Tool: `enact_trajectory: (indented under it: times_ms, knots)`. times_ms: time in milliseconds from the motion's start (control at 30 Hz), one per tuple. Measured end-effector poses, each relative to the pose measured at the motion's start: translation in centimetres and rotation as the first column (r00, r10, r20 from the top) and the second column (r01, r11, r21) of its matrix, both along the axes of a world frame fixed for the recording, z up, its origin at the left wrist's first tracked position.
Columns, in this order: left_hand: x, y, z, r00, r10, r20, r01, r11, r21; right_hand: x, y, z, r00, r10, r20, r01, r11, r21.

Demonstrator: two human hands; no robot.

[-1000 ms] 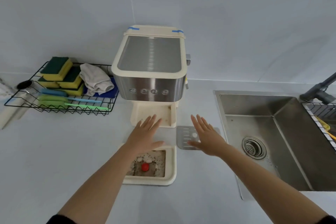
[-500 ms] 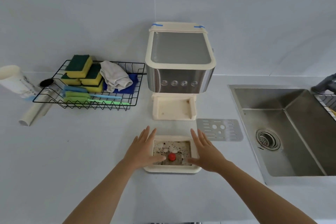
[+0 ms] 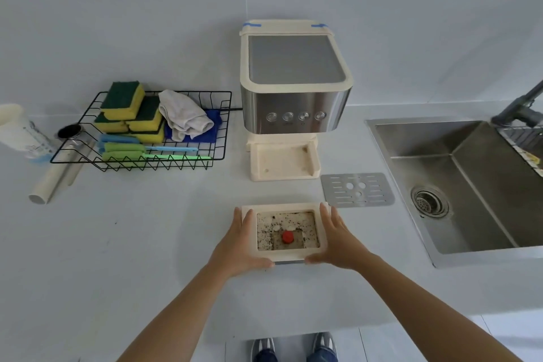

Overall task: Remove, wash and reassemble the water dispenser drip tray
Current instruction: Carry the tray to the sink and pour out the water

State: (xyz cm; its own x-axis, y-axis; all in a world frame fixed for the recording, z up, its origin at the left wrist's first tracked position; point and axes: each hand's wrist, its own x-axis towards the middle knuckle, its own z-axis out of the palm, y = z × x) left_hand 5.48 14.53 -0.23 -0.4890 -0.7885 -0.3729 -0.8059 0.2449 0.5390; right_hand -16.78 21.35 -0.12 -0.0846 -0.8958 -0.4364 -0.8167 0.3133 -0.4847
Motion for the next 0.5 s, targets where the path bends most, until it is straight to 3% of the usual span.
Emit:
enact_trajectory:
  times_ms: [200,500]
  knots:
    - [0.4,-0.2,-0.7,0.999,-0.025,0.026,0.026,1.0,-0.005,0.4,0.3,-0.1,0.999,-0.024,0.024,0.024,1.0,0.002]
    - [-0.2,-1.8,0.9,0.997,-0.072,-0.025,0.069,0.994,-0.08,-0.4,0.0,1.2,0.993,-0.08,0.091,0.092,0.986,-0.142]
